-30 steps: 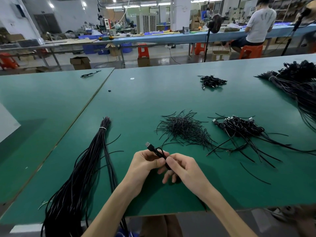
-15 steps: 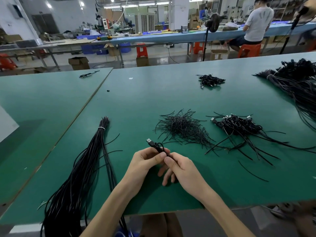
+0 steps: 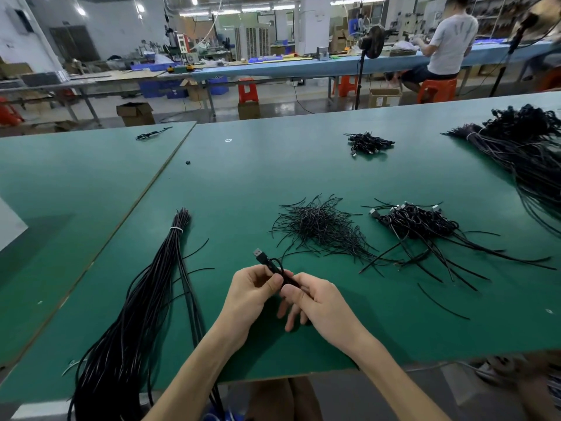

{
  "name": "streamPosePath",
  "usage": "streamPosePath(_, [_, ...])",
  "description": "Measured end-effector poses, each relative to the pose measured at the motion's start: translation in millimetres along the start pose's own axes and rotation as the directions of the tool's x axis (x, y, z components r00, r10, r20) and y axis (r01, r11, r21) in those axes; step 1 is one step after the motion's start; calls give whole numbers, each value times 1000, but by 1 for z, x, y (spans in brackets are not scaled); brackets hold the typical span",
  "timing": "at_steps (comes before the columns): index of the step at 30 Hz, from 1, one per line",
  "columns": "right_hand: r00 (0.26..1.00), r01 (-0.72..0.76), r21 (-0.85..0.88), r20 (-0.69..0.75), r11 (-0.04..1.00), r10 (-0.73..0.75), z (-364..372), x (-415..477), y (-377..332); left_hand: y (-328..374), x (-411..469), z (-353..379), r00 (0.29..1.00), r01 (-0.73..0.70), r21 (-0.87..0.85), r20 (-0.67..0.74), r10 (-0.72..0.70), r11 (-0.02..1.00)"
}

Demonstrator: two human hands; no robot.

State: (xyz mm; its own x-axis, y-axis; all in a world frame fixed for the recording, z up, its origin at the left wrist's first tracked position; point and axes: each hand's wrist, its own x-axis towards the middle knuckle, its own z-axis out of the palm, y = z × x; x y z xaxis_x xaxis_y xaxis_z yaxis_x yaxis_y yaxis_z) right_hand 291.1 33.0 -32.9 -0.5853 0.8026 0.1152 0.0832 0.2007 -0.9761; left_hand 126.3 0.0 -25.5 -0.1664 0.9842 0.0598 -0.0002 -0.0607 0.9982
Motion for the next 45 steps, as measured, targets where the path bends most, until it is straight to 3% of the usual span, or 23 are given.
streamPosePath(4, [1000, -7, -12, 14, 1000, 7, 0, 0, -3, -1, 2, -1, 1000, 20, -25, -9, -21, 999])
streamPosePath(7, [1000, -23, 88, 12, 996, 22, -1, 2, -6, 1, 5, -2, 996, 87, -188, -12, -91, 978])
streamPosePath(10, [995, -37, 274, -76, 961, 60, -7, 1, -7, 7, 9, -9, 994, 104, -333, 18, -104, 937])
streamPosePath(14, [978, -27, 316, -186, 948, 90, -16, 2, -2, 30, 23, -20, 994, 100, -494, 77, -72, 863])
streamPosePath(16, [981, -26, 232, -179, 972, 69, -14, 3, 0, 45, 34, -13, 988, 138, -446, 131, -88, 884])
streamPosePath(21, [992, -61, 39, -110, 997, 65, -6, 4, -4, 69, 74, 46, 949, 265, -102, 205, -241, 959])
streamPosePath(24, [988, -80, 59, -125, 995, 87, -6, 3, -6, 69, 99, 92, 936, 307, -4, 181, -301, 952])
streamPosePath(28, [984, -94, -92, -161, 991, 78, -8, 3, -7, 65, 123, 140, 935, 299, 83, 172, -310, 951])
streamPosePath(32, [976, -118, -126, -196, 985, 92, -8, 5, -3, 57, 123, 156, 905, 176, 229, 346, -249, 957])
streamPosePath(35, [968, -132, -20, -220, 991, 125, -6, 7, 4, 47, 117, 155, 913, 158, 219, 339, -227, 963])
streamPosePath(41, [989, -75, 16, -129, 997, 77, -5, 4, -3, 53, 114, 118, 968, 189, -28, 171, -181, 982])
streamPosePath(45, [988, -68, 55, -135, 996, 74, -5, 5, -4, 46, 108, 80, 989, 138, 37, 39, -139, 990])
